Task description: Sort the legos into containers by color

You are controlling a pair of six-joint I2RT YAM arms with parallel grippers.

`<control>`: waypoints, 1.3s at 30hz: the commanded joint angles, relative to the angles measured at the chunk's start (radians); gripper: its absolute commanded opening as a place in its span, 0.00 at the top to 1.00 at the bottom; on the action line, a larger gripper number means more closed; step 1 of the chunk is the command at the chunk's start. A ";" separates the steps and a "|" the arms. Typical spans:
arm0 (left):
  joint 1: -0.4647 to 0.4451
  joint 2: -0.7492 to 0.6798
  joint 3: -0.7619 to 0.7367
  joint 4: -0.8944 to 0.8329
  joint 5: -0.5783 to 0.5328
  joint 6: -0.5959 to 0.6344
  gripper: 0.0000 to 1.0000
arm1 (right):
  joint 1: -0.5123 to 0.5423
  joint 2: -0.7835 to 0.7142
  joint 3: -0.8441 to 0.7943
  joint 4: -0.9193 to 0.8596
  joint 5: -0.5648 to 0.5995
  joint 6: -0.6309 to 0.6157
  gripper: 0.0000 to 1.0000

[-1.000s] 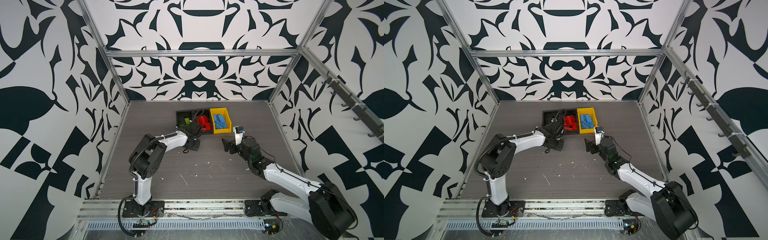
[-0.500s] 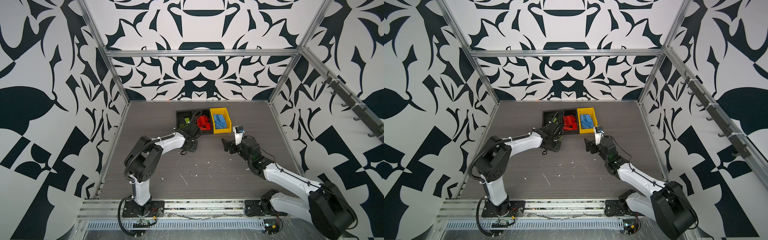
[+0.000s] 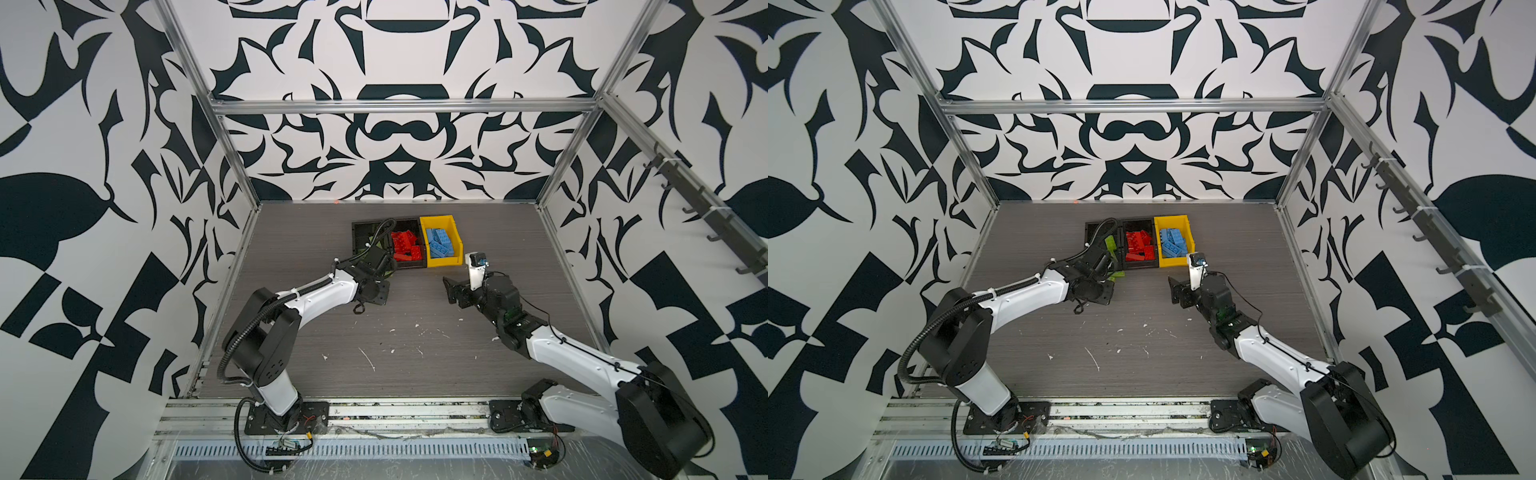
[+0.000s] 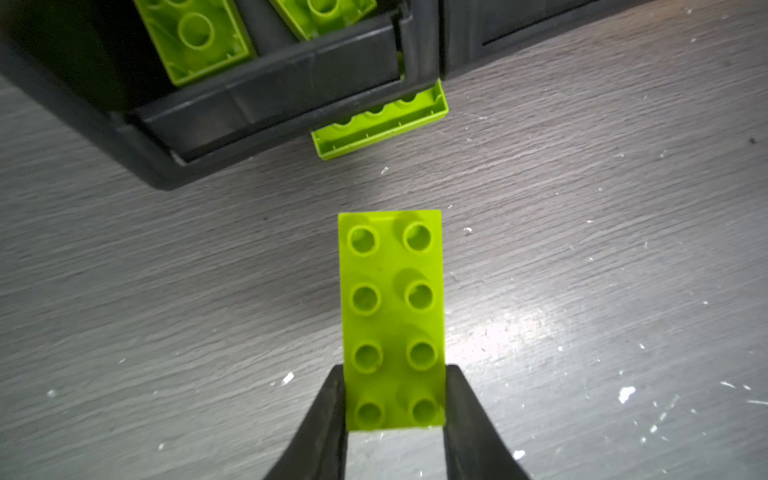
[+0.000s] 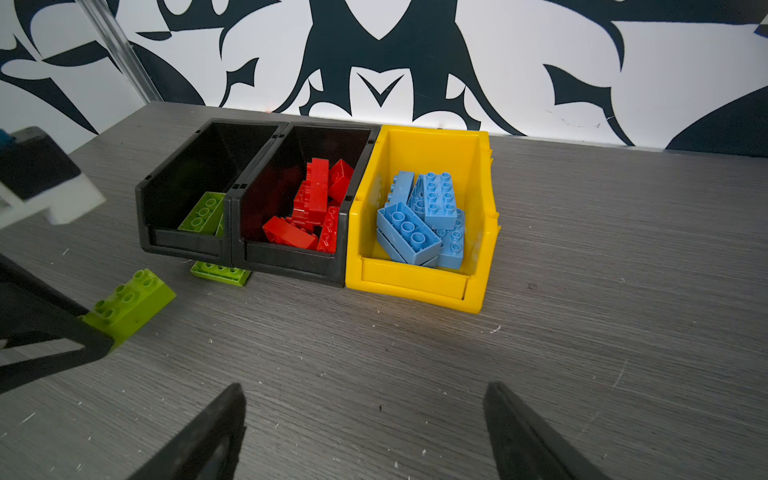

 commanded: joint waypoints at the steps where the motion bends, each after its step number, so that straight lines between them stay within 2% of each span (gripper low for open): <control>1: 0.012 -0.044 -0.010 -0.041 -0.018 0.003 0.66 | -0.001 0.008 0.041 0.017 -0.007 0.013 0.09; 6: 0.048 -0.063 0.020 -0.048 -0.013 0.044 0.66 | -0.001 0.013 0.043 0.016 -0.001 0.017 0.08; 11: 0.126 -0.040 0.105 -0.022 0.017 0.109 0.66 | -0.001 0.018 0.047 0.015 -0.004 0.018 0.08; 16: 0.181 0.056 0.244 0.002 0.087 0.191 0.66 | -0.001 0.016 0.047 0.009 -0.004 0.015 0.08; 20: 0.185 0.155 0.353 0.001 0.078 0.241 0.66 | -0.001 0.014 0.049 0.003 -0.001 0.014 0.08; 26: 0.218 0.273 0.459 -0.027 0.086 0.229 0.66 | -0.001 0.016 0.053 -0.001 -0.004 0.014 0.08; 33: 0.224 0.328 0.489 -0.031 0.087 0.225 0.65 | -0.001 0.042 0.075 -0.030 -0.029 0.009 0.08; 37: 0.229 0.340 0.490 -0.026 0.086 0.231 0.51 | -0.001 0.051 0.084 -0.039 -0.039 0.008 0.08; 39: 0.231 0.340 0.499 -0.032 0.077 0.230 0.50 | -0.002 0.068 0.110 -0.075 -0.066 0.007 0.08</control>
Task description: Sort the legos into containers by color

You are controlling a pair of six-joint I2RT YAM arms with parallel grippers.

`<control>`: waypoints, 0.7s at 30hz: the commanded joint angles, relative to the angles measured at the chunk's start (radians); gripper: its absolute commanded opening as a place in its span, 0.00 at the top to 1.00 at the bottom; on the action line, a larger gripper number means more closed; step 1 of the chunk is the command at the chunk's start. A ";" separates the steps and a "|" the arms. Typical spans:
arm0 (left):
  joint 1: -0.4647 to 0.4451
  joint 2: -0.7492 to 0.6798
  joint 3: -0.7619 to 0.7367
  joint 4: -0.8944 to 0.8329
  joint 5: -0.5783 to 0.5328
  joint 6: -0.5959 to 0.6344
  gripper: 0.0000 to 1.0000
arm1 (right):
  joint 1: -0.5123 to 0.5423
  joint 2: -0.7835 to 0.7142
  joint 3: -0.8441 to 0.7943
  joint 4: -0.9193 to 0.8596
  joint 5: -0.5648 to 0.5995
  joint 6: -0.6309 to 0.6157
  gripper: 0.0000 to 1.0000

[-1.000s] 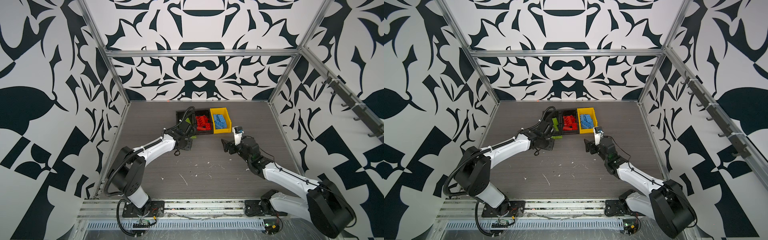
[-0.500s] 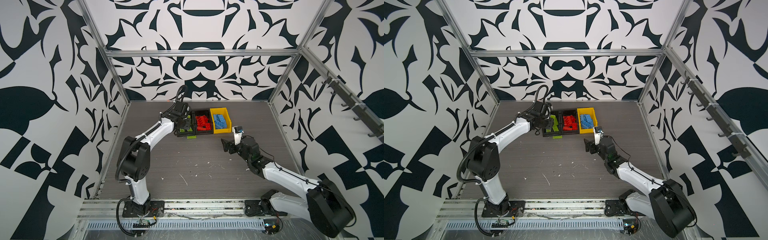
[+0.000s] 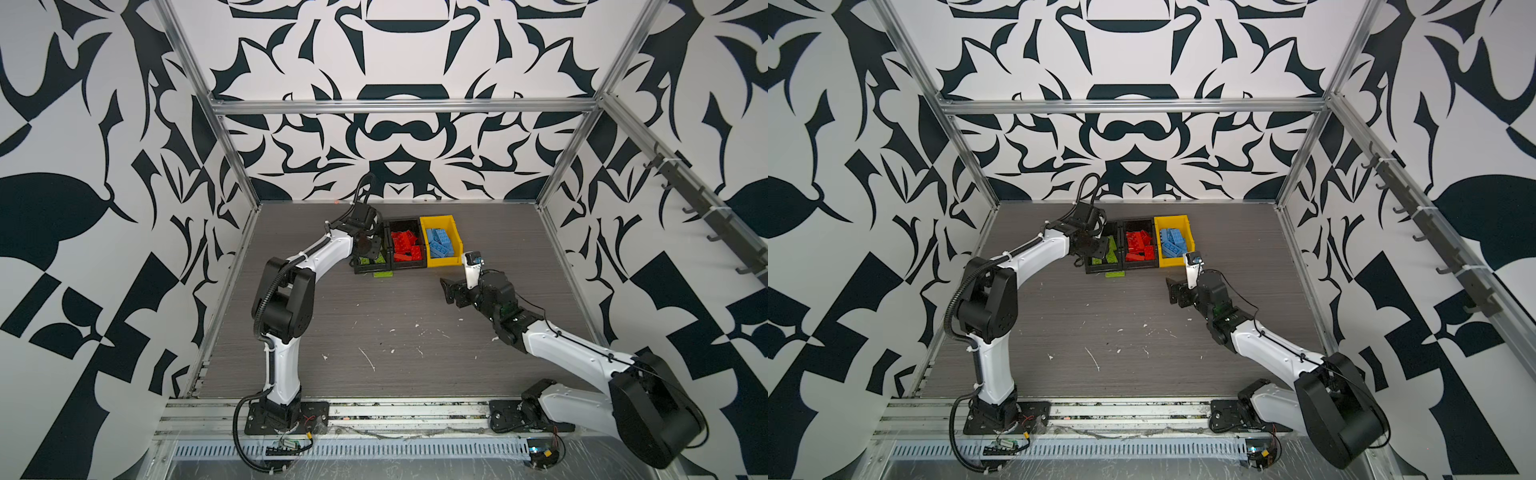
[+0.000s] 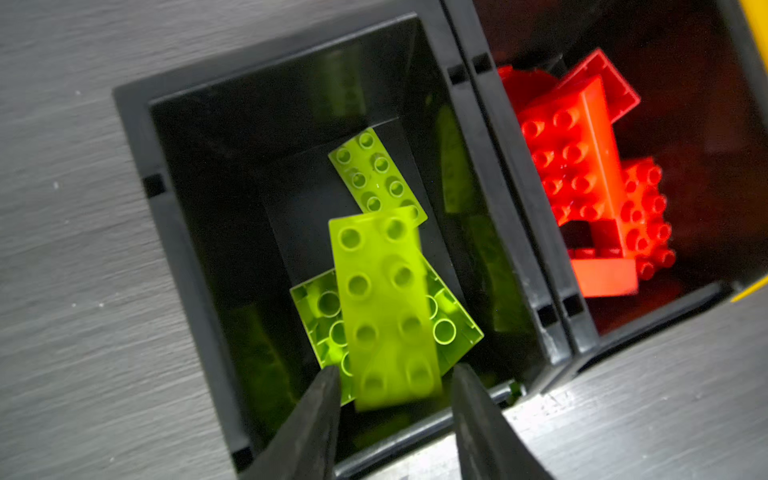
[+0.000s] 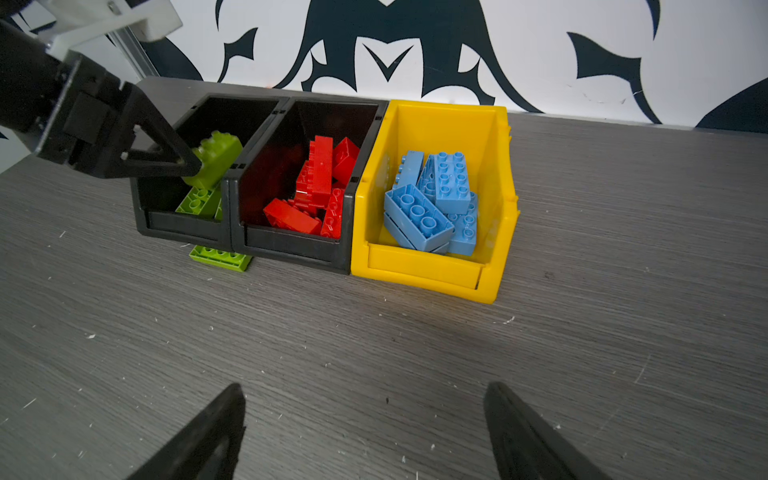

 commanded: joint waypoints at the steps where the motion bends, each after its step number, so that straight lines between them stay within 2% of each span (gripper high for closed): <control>1: 0.004 0.010 0.040 -0.021 -0.002 0.003 0.49 | -0.001 0.025 0.086 -0.051 -0.058 0.002 0.09; 3: 0.005 -0.005 0.041 -0.013 -0.005 0.002 0.43 | -0.001 0.081 0.139 -0.108 -0.118 -0.002 0.12; 5: 0.004 -0.030 0.037 -0.006 0.002 0.002 0.43 | 0.002 0.141 0.179 -0.146 -0.156 0.007 0.17; 9: 0.005 -0.118 0.001 -0.012 0.009 -0.009 0.36 | 0.009 0.258 0.235 -0.144 -0.172 0.040 0.26; 12: 0.005 -0.235 -0.106 0.015 0.024 -0.046 0.32 | 0.028 0.343 0.311 -0.153 -0.188 0.055 0.41; 17: 0.004 -0.449 -0.384 0.132 0.093 -0.152 0.24 | 0.069 0.495 0.437 -0.159 -0.196 0.065 0.57; 21: 0.003 -0.548 -0.522 0.163 0.145 -0.192 0.22 | 0.092 0.583 0.503 -0.159 -0.206 0.072 0.62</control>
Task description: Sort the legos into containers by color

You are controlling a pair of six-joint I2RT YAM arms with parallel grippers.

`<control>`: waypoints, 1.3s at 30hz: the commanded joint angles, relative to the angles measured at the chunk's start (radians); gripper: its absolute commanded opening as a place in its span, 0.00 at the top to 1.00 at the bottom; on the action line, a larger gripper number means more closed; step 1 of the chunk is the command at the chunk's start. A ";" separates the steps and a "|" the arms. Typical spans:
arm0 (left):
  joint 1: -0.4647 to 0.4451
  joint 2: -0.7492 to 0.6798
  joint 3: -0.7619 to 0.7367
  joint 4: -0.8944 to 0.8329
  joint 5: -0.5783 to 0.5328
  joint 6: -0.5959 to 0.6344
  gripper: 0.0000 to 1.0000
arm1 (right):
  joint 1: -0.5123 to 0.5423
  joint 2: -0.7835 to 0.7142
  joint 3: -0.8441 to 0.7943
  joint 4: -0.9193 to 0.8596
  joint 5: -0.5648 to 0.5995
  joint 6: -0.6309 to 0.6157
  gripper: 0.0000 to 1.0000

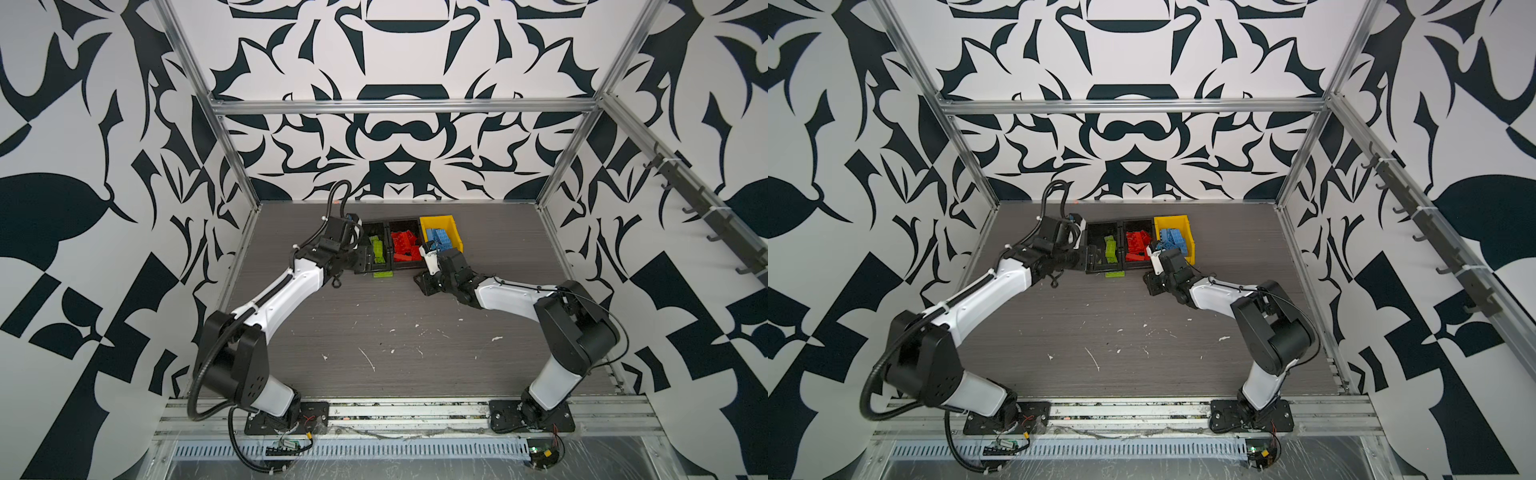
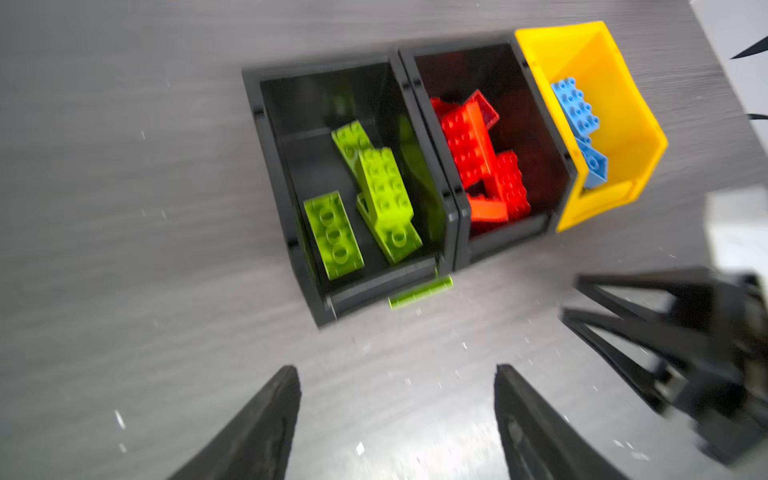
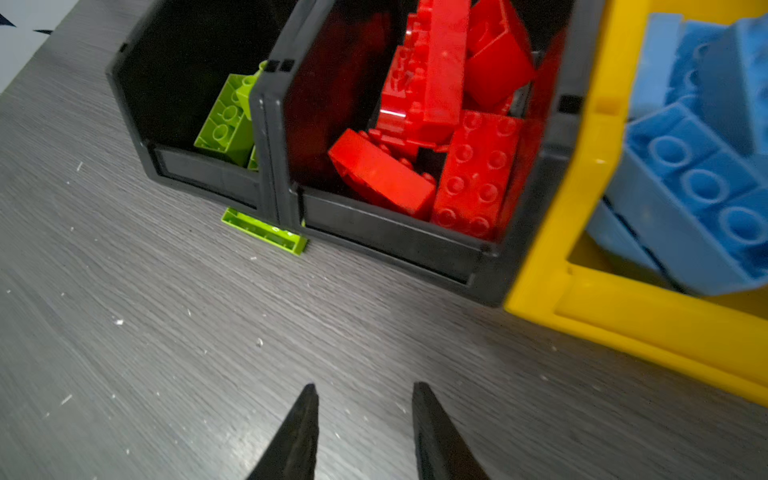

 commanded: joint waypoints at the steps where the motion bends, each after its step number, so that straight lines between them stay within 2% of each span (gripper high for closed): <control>1: 0.004 -0.041 -0.096 0.042 0.069 -0.072 0.22 | 0.015 0.046 0.074 0.006 -0.032 0.025 0.64; 8: 0.004 -0.085 -0.191 0.061 0.075 -0.093 0.21 | 0.022 0.167 0.167 0.018 -0.058 0.057 0.65; 16: 0.003 -0.046 -0.252 0.121 0.114 -0.118 0.19 | 0.022 0.251 0.275 0.024 -0.052 0.056 0.64; 19: 0.004 -0.022 -0.260 0.135 0.112 -0.122 0.16 | 0.020 0.279 0.315 0.013 -0.053 0.053 0.64; 20: 0.003 -0.016 -0.261 0.139 0.109 -0.123 0.06 | 0.019 0.287 0.323 0.013 -0.054 0.054 0.63; 27: 0.000 0.038 -0.265 0.216 0.107 -0.114 0.00 | 0.014 0.325 0.383 0.001 -0.070 0.053 0.62; 30: -0.009 0.083 -0.237 0.224 0.105 -0.105 0.00 | 0.016 0.269 0.343 0.005 -0.088 0.067 0.58; 33: -0.028 0.121 -0.208 0.227 0.064 -0.104 0.00 | 0.016 0.144 0.248 0.013 -0.077 0.090 0.48; 39: -0.059 0.224 -0.123 0.239 0.047 -0.125 0.00 | 0.002 -0.171 0.008 -0.003 0.082 0.084 0.34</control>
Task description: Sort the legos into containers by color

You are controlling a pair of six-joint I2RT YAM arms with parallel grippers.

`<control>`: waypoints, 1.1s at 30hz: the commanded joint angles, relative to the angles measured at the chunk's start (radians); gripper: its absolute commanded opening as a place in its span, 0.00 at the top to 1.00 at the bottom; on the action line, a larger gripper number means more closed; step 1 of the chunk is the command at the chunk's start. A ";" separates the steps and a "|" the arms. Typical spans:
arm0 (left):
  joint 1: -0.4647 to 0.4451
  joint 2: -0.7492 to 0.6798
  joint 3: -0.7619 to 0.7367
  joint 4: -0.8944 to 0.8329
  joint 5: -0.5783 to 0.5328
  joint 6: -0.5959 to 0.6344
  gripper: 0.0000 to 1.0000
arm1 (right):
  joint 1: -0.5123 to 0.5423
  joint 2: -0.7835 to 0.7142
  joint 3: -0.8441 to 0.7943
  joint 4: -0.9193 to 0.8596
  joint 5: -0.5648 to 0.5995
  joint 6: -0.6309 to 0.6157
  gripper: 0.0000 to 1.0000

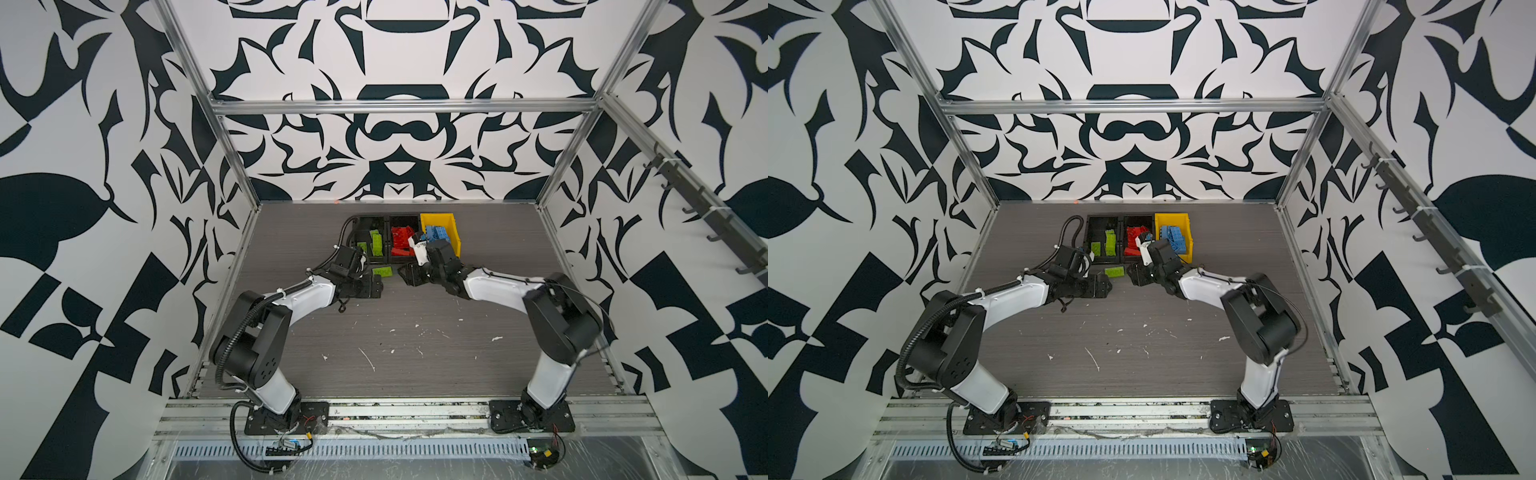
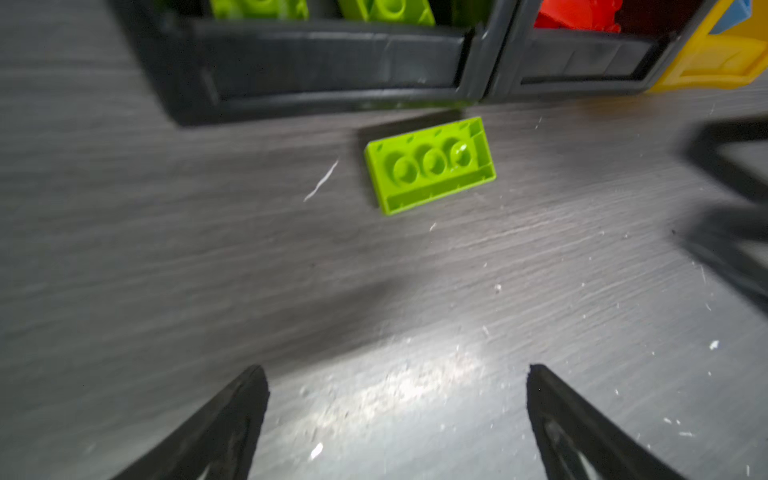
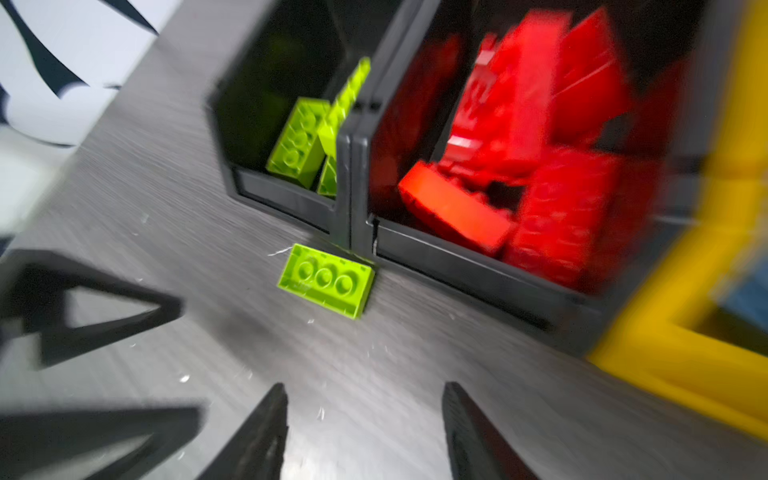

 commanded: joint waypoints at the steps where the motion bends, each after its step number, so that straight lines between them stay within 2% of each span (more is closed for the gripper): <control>1: -0.018 0.061 0.068 0.022 -0.025 -0.012 0.00 | -0.028 -0.157 -0.086 0.005 0.094 -0.005 0.33; 6: -0.022 0.175 0.157 -0.010 -0.052 -0.035 0.00 | -0.122 -0.308 -0.195 -0.009 0.066 -0.011 0.29; 12: -0.049 0.252 0.219 -0.006 -0.089 -0.052 0.00 | -0.165 -0.420 -0.272 -0.012 0.084 -0.047 0.22; 20: -0.062 0.321 0.302 -0.071 -0.174 -0.059 0.00 | -0.178 -0.459 -0.314 0.025 0.061 -0.046 0.19; 25: -0.103 0.358 0.361 -0.145 -0.301 -0.038 0.00 | -0.178 -0.460 -0.340 0.046 0.044 -0.042 0.19; 28: -0.117 0.383 0.391 -0.177 -0.330 -0.049 0.01 | -0.178 -0.457 -0.342 0.049 0.026 -0.039 0.19; 33: -0.118 0.397 0.386 -0.169 -0.340 -0.088 0.08 | -0.178 -0.460 -0.349 0.049 0.009 -0.035 0.18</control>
